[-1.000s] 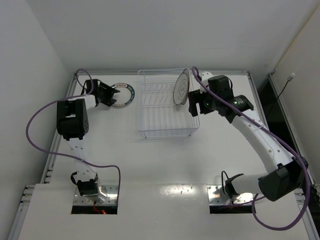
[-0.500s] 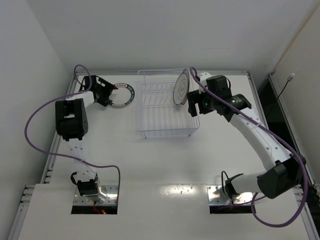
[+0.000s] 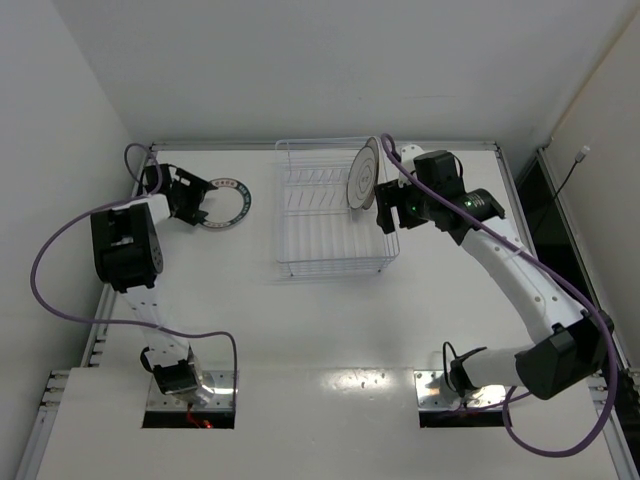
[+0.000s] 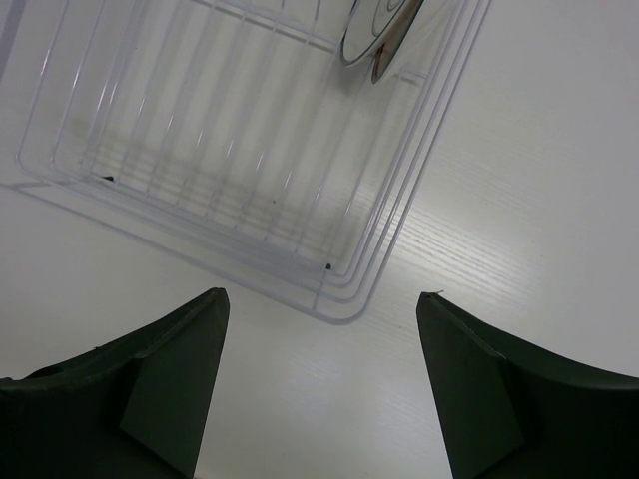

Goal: Load the plates into the dish rack

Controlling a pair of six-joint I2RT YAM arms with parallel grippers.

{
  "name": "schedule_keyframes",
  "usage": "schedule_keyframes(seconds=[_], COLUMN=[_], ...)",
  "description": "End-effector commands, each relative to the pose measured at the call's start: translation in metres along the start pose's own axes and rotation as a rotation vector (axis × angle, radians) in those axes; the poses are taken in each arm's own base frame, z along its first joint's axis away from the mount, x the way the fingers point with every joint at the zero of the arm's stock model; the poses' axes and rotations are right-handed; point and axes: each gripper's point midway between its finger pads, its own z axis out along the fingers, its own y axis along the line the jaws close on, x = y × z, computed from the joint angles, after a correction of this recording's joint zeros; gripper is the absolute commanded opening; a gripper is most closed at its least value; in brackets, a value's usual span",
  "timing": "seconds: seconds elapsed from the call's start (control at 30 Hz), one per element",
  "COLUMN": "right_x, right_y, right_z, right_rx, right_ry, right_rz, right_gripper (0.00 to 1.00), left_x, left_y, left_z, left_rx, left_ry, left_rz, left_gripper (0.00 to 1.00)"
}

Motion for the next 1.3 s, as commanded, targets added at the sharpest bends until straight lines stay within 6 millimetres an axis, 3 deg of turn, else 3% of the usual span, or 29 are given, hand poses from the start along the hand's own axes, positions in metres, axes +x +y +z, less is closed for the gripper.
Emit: schedule_keyframes(seconds=[0.0,0.23,0.47,0.53,0.57,0.67,0.7,0.77,0.9,0.97,1.0,1.27], right_x=[-0.014,-0.014,-0.012,-0.01,-0.01,-0.01,-0.01,-0.01,-0.006,-0.003,-0.005,-0.002], right_y=[0.002,0.002,0.008,0.01,0.01,0.01,0.008,0.009,0.007,0.005,0.006,0.004], right_z=[-0.007,-0.006,-0.003,0.0,0.0,0.0,0.0,-0.005,-0.009,-0.009,-0.012,-0.012], right_rx=[-0.009,-0.009,-0.038,-0.047,-0.047,-0.047,-0.038,-0.038,-0.029,-0.019,-0.019,-0.009], right_ry=[-0.044,-0.034,-0.022,-0.013,-0.013,-0.013,-0.013,-0.024,-0.01,-0.002,-0.011,0.009], right_rz=[0.006,0.006,0.026,0.037,0.037,0.037,0.037,0.046,0.047,0.047,0.047,0.048], right_gripper=[0.73,0.73,0.73,0.73,0.73,0.73,0.73,0.73,0.73,0.73,0.73,0.73], left_x=[0.01,-0.018,-0.059,-0.058,-0.058,-0.052,-0.041,-0.031,-0.009,-0.001,0.007,0.015], left_y=[0.009,-0.057,-0.077,-0.066,-0.047,-0.023,0.001,0.014,0.043,0.043,0.056,0.031], left_z=[0.009,-0.012,-0.047,-0.054,-0.054,-0.062,-0.059,-0.058,-0.04,-0.031,-0.021,0.002], left_rx=[0.004,0.163,0.231,0.19,0.159,0.148,0.109,0.089,0.056,0.088,0.062,0.151], left_ry=[0.03,-0.021,-0.116,-0.114,-0.112,-0.113,-0.094,-0.079,-0.005,0.039,0.072,0.171], left_rz=[0.016,0.078,0.077,0.086,0.072,0.033,-0.001,-0.011,-0.023,-0.047,-0.075,-0.027], left_gripper=[0.78,0.78,0.78,0.78,0.78,0.79,0.79,0.79,0.79,0.78,0.78,0.62])
